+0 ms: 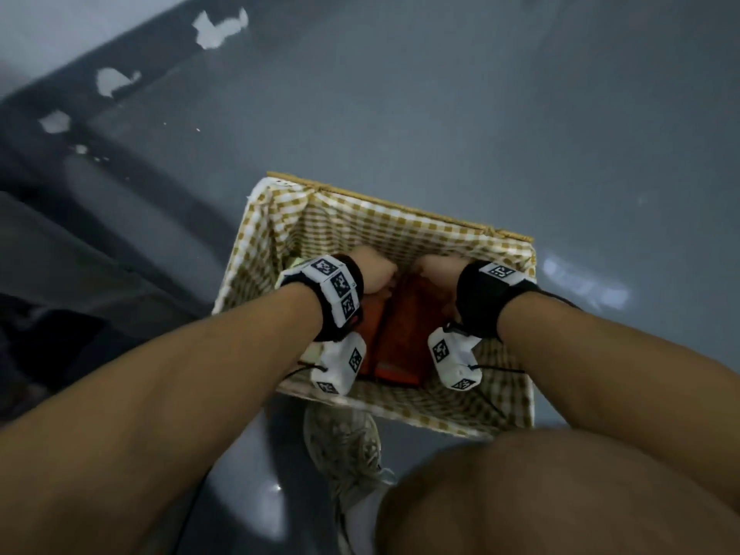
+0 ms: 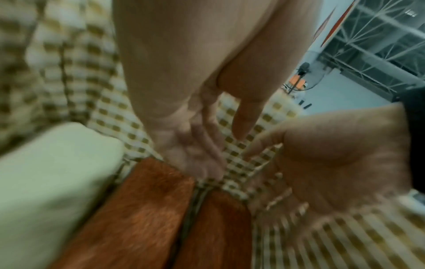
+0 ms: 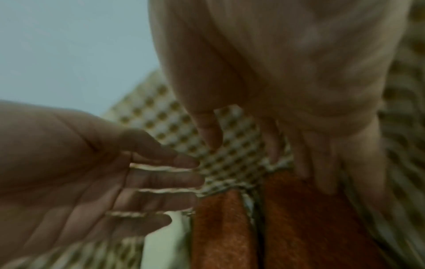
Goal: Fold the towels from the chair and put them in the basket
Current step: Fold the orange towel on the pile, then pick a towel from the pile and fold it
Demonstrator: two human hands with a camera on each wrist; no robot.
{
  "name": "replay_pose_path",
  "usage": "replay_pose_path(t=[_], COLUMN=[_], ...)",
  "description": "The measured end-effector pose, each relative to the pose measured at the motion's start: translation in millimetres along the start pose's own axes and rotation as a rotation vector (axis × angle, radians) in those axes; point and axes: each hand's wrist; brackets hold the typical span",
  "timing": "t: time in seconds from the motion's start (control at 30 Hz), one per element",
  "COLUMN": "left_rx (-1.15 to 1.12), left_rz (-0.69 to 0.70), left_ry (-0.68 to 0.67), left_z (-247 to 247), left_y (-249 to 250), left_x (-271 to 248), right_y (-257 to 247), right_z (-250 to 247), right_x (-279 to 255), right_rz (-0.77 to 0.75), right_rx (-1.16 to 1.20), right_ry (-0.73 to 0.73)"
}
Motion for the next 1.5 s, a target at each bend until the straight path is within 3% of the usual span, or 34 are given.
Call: replay_pose_path(t=[0.07,0.2,0.33,0.5,0.63,0.73,0.87,1.1,1.2,1.3,1.37,1.43,1.5], left_rx=[-0.074,-0.178,-0.137,-0.163,-0.210,-0.022,0.113,0.161,0.173,0.156,0.137,0.087,0.010], left_rz=[0.039,0.064,0.088,0.017,-0.086,-0.216,-0.433,-0.449,-0.462,-0.428,-0.310,-0.152,-0.056], left_ry=[0.086,0.183,0.290,0.471,0.654,0.848,0.840,0.880,0.915,0.980,1.022,1.063,1.172], left_z=[-18,-68,-121,-173,-184,-174,-156,-146,-151,-154,-152,-150,-152], left_y=[3,-5,-35,-106,-180,-235,-288,-311,-307,-302,-293,-282,-275], left_x=[-30,-112,-211,-348,-443,-488,-505,-490,-490,-487,-484,-481,-482], right_y=[-20,-73,-128,-182,-206,-218,-221,-224,-231,-238,-242,-243,-238], right_z=[8,41,91,187,283,337,375,408,410,405,399,395,395], right_x=[-38,-111,-189,-282,-340,-364,-357,-324,-321,-329,-336,-348,-363], right_rz=[0.002,-0.270,-0.486,-0.694,-0.784,-0.869,-1.136,-1.253,-1.303,-1.357,-1.419,-1.413,-1.299], right_rx=[0.025,-0.083,-0.214,-0.419,-0.478,-0.549,-0.777,-1.287,-1.242,-1.127,-0.902,-0.604,-0.372], right_ry=[-0.046,-0.115,-0.224,-0.372,-0.531,-0.506,-0.305,0.046,0.119,0.123,0.108,-0.071,-0.393])
Point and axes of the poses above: each hand's wrist, its own x-axis towards the middle knuckle, its own z-axis out of the palm, y = z × x, and after that the axes turned 4 degrees about z, right-handed
